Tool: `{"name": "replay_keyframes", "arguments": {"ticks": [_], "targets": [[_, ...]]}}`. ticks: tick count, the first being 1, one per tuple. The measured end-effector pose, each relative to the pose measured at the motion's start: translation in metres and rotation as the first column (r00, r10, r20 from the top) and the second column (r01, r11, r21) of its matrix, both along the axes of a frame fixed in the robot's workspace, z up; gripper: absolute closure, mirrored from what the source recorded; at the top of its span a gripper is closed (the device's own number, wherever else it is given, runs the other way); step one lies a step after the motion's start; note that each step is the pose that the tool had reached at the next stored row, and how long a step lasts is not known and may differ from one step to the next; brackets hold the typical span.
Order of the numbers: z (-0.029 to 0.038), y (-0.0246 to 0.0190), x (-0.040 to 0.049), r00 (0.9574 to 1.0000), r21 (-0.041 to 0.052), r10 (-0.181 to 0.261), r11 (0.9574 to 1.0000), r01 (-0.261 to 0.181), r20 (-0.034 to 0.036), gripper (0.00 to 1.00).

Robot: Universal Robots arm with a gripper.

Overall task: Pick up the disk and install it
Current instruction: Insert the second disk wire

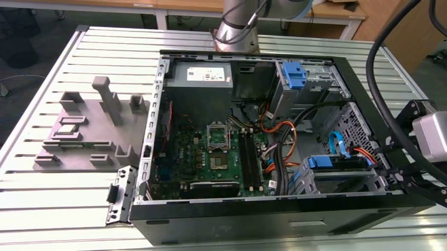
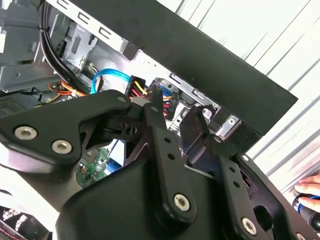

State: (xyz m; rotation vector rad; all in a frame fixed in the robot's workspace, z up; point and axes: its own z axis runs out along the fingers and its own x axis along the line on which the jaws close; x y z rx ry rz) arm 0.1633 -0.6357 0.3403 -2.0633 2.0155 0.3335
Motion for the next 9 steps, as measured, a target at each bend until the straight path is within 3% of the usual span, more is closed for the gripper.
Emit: {"name": "replay_keyframes", "arguments": {"ticks": [9], "targets": [[-0.0074,0.0041,-0.006,1.0,-0.0039,0.0,1.0,0.0,-0.0001,0.59]]}}
